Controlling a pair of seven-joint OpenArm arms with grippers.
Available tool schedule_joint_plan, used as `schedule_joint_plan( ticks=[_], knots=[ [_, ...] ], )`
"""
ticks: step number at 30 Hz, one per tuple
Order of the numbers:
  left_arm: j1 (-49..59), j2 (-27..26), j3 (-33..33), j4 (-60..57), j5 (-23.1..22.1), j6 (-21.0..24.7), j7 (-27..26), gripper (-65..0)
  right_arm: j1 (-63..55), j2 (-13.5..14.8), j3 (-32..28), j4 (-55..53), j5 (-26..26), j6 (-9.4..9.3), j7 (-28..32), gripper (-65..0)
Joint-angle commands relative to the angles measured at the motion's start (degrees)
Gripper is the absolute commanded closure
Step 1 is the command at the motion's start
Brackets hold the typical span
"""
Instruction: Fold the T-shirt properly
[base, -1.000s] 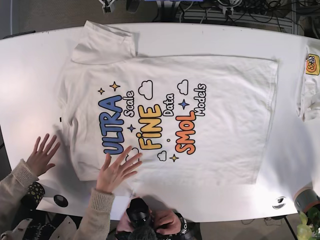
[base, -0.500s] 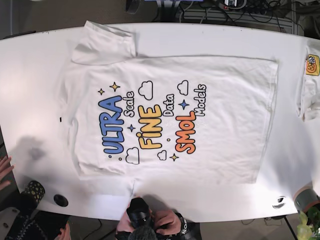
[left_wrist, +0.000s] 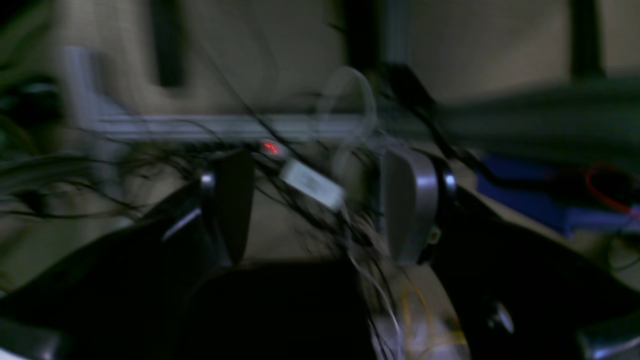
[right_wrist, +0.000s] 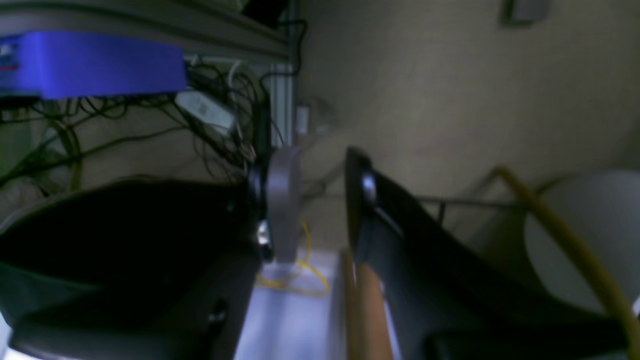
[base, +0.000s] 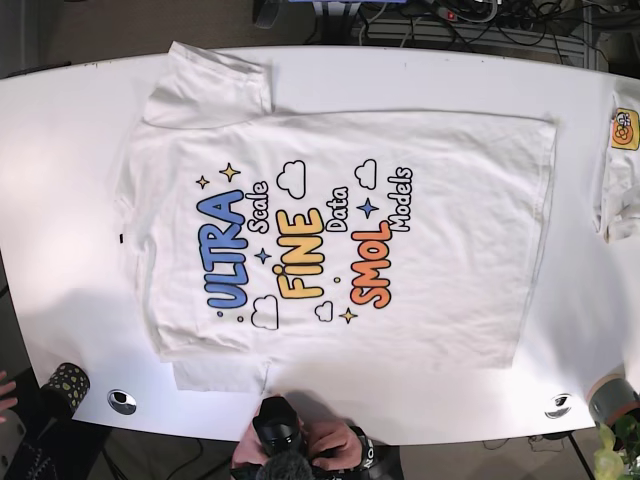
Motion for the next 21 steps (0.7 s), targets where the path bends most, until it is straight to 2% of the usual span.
schedule_joint_plan(
  ticks=[1,9,14,21],
  knots=[
    [3.0,0.0,-1.4,6.1,-0.1,-0.5,-0.8,-36.8,-3.6,0.2,1.0,5.3,0.1,0.42,0.6,-14.4],
    [9.6,0.0,-3.1,20.8,-0.1,-0.5,-0.8,-36.8,-11.8,-0.2,4.6,17.8,0.1,0.42,0.6,-14.4],
    [10.1,0.0,-3.1,25.2,-0.2,-0.5,-0.8,-36.8,-13.6,-0.5,7.0,25.9,0.4,0.33,0.6,-14.4],
    [6.5,0.0,-3.2,25.4,-0.2,-0.5,-0.9,-36.8,-12.7,-0.1,11.2,30.1,9.3,0.42,0.6,-14.4]
  ],
)
